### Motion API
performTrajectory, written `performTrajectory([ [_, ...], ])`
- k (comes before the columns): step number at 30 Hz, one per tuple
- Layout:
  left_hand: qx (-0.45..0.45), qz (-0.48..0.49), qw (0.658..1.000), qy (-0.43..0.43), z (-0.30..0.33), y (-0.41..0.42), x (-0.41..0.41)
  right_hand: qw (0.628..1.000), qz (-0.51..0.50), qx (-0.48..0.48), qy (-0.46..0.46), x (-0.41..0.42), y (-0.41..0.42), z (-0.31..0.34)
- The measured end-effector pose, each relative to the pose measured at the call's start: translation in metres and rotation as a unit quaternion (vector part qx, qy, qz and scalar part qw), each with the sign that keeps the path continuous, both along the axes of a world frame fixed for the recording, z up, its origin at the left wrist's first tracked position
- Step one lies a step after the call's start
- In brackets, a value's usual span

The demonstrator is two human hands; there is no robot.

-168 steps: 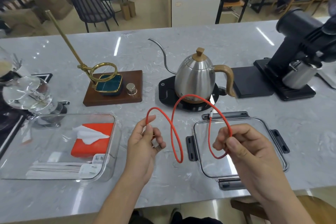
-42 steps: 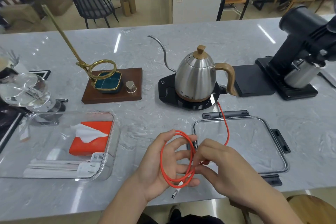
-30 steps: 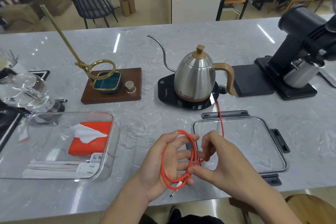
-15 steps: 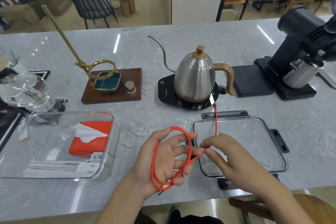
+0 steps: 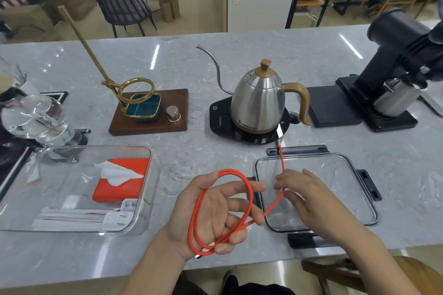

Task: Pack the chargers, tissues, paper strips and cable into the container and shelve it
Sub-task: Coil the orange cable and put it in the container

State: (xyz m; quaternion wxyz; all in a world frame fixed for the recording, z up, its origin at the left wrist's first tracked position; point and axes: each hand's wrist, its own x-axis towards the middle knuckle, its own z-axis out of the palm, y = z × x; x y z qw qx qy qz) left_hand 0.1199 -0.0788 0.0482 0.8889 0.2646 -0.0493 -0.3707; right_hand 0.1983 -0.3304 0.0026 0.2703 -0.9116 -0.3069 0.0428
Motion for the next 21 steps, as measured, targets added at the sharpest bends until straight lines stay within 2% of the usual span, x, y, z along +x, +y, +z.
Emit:
performTrajectory([
  [7, -0.013, -0.003, 1.0, -0.02, 0.002, 0.002, -0.003, 0.989, -0.045, 0.092, -0.107, 0.006, 0.003, 0.01],
  [12, 0.001, 0.018, 1.0, 0.008, 0.002, 0.004, -0.005, 0.98, -0.064, 0.095, -0.162, 0.011, -0.006, 0.027],
  [14, 0.055, 0.035, 0.998, 0.009, 0.002, 0.004, -0.006, 0.98, -0.064, 0.083, -0.169, 0.011, -0.009, 0.038],
  [16, 0.151, 0.053, 0.987, -0.007, 0.004, 0.003, -0.005, 0.98, -0.072, 0.076, -0.17, 0.01, -0.012, 0.048],
  [21, 0.336, 0.096, 0.936, -0.033, 0.011, -0.008, -0.003, 0.981, -0.085, 0.056, -0.166, 0.006, -0.013, 0.065],
])
